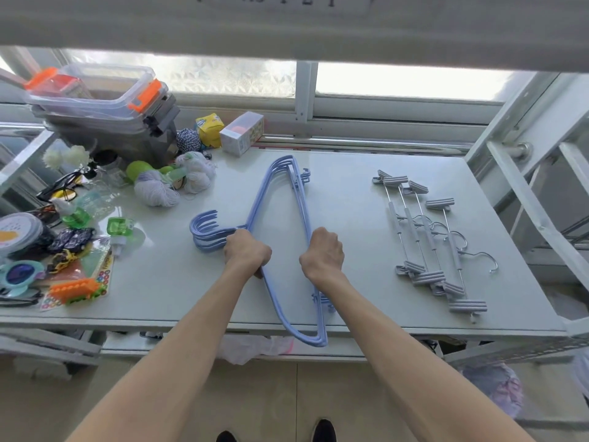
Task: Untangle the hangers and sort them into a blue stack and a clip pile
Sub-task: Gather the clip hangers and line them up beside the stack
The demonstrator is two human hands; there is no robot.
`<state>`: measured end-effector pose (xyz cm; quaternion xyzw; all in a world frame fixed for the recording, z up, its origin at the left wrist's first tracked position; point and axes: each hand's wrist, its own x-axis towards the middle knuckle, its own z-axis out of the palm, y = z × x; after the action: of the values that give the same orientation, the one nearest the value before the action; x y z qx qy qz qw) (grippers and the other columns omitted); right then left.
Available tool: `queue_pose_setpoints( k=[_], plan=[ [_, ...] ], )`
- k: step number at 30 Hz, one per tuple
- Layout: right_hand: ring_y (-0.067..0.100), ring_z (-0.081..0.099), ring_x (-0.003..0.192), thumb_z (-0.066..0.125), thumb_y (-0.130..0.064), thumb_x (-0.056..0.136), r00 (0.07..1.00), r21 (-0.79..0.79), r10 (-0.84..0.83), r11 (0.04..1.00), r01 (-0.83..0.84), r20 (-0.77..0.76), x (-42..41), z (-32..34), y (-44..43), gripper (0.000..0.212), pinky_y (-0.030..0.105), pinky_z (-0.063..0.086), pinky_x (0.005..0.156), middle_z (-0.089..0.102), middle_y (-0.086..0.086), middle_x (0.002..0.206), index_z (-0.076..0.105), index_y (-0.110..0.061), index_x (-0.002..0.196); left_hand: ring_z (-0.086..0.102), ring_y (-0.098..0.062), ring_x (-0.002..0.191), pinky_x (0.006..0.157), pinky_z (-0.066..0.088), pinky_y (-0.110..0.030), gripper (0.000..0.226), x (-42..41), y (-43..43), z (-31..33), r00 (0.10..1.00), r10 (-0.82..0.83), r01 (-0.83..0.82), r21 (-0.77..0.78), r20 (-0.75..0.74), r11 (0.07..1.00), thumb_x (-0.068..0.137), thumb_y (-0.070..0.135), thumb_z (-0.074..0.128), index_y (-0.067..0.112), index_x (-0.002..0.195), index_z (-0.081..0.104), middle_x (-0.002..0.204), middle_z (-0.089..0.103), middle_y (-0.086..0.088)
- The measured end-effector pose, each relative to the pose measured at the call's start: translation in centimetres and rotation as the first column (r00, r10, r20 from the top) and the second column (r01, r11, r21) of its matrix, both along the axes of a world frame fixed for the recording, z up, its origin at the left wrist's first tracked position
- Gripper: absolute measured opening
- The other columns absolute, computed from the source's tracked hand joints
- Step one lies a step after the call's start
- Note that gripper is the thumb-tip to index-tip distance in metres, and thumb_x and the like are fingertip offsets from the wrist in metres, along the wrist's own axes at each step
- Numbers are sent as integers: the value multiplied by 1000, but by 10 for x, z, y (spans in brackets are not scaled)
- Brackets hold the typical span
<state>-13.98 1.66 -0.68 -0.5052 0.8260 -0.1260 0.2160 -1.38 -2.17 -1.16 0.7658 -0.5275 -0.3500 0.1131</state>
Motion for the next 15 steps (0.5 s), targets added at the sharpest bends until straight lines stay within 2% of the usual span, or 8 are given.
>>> queue_pose_setpoints(
  k=[3,7,10,11,15],
  plan=[
    [30,57,84,55,8,81,1000,0,-19,1000,19,22,1,-2,-7,33,29,39,65,40,2,69,33,-12,66,71,-28,69,69,61,-37,16,0,-12,0,999,16,-15,22,-39,1000,65,-6,61,-5,81,63,71,67,-16],
    [33,61,100,56,5,82,999,0,-23,1000,24,38,1,1,-20,19,30,42,69,55,13,93,44,-8,86,72,-28,63,62,62,-40,19,-3,-28,2,999,-16,16,-6,-45,1000,62,-7,58,-6,81,64,79,69,-19],
    [33,60,103,55,4,83,1000,15,12,1000,-13,19,2,2,-26,18,32,45,74,59,14,106,46,-10,90,70,-23,53,59,61,-34,13,-5,-40,6,998,-59,59,7,-19,998,65,-5,59,-4,78,62,73,72,-23],
    [32,60,103,55,4,84,1000,17,22,1000,-23,11,3,1,-28,17,32,45,74,60,14,109,46,-10,91,70,-22,53,60,61,-34,12,-5,-45,6,997,-74,74,14,-17,997,66,-5,61,-3,78,62,72,72,-23],
    [32,59,105,55,2,85,1000,15,18,1000,-18,6,1,1,-34,17,31,43,74,60,14,112,54,-7,99,73,-30,78,72,61,-41,19,-3,-56,2,995,-95,94,-18,-28,995,66,-2,62,-3,86,62,88,72,-21]
  ],
)
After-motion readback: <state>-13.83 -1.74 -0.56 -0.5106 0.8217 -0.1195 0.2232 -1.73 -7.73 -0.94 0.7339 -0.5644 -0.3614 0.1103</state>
